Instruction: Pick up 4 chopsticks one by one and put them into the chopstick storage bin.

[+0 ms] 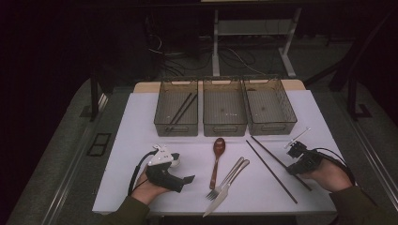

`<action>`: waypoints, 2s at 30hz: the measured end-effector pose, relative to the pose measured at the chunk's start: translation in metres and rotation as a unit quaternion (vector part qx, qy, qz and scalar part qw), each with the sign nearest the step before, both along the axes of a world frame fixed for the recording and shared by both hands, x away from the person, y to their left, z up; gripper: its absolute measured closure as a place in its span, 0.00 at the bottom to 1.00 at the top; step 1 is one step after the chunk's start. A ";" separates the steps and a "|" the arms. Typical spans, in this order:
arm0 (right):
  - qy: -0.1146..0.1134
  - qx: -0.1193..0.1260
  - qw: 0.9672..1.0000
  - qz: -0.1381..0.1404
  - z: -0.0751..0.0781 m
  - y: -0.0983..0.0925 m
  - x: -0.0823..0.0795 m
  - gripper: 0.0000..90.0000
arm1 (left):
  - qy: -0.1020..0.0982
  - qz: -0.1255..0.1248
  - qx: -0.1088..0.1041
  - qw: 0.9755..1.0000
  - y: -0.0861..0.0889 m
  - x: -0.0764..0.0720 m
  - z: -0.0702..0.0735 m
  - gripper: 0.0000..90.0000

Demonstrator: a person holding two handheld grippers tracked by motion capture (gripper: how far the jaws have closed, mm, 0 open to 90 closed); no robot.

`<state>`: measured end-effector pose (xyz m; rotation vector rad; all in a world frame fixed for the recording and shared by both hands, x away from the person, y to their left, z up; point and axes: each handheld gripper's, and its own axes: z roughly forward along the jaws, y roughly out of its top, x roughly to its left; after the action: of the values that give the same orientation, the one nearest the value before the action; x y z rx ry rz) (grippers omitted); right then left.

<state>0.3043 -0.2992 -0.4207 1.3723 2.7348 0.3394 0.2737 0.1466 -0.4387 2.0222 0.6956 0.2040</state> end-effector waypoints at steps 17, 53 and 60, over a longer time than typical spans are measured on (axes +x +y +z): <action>-0.035 0.055 0.998 0.000 0.006 -0.011 -0.010 0.93 | 0.000 0.001 0.000 1.000 0.000 0.000 0.000 0.00; -0.188 0.248 0.950 0.009 0.026 -0.016 -0.001 0.93 | -0.002 0.003 -0.001 1.000 0.002 0.001 0.001 0.00; -0.202 0.275 0.940 0.016 0.032 -0.010 0.008 0.93 | -0.002 0.004 -0.001 1.000 0.003 0.001 0.001 0.00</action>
<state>0.3122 -0.3090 -0.3890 1.1651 2.4004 1.3075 0.2745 0.1493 -0.4376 2.0166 0.7022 0.2122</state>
